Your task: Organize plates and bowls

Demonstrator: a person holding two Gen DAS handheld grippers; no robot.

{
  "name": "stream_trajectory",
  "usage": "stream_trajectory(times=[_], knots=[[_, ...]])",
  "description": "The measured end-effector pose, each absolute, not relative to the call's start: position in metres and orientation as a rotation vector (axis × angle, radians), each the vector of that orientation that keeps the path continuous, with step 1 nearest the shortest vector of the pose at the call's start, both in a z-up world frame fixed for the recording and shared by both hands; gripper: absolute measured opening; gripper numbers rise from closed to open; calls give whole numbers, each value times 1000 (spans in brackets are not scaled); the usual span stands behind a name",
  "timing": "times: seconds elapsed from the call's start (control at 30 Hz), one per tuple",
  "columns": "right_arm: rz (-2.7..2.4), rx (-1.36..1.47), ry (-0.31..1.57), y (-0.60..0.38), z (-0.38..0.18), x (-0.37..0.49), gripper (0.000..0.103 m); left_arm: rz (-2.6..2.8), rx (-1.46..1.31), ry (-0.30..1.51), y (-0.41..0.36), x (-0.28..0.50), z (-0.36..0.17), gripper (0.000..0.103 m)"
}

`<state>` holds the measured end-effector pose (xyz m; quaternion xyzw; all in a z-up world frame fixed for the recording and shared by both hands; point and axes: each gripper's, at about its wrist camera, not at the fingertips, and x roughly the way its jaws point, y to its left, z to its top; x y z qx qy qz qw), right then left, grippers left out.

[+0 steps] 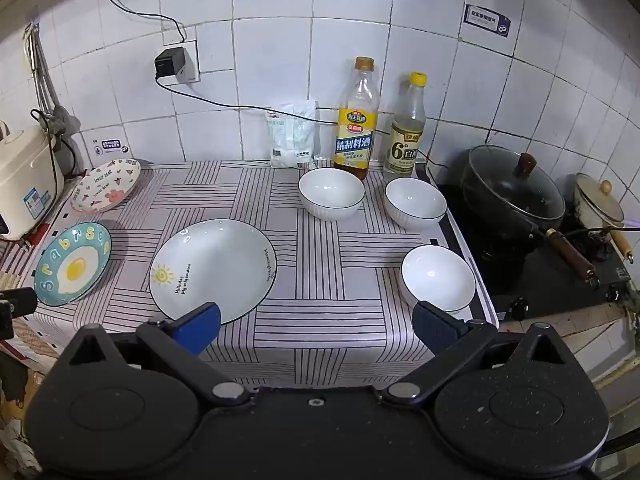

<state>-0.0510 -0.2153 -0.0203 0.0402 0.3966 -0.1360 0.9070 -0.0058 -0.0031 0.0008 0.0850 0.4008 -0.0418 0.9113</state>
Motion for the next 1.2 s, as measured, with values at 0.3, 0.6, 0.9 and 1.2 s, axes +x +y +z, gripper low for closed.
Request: stream_trajectory(times=[0.3,0.6,0.9,1.2], knots=[[-302,38,819,-215,-22,-51,103,-114,163,858,2,2,1,103],[-297,42,832,-215,-25,-50,103,-126,150,873,5,4,-4,103],[-298,44,836,-212,-28,-47,103,-130,133,880,5,9,-5,103],[-286,51,828,-214,-29,-44,103,-126,127,881,2,11,-11,103]])
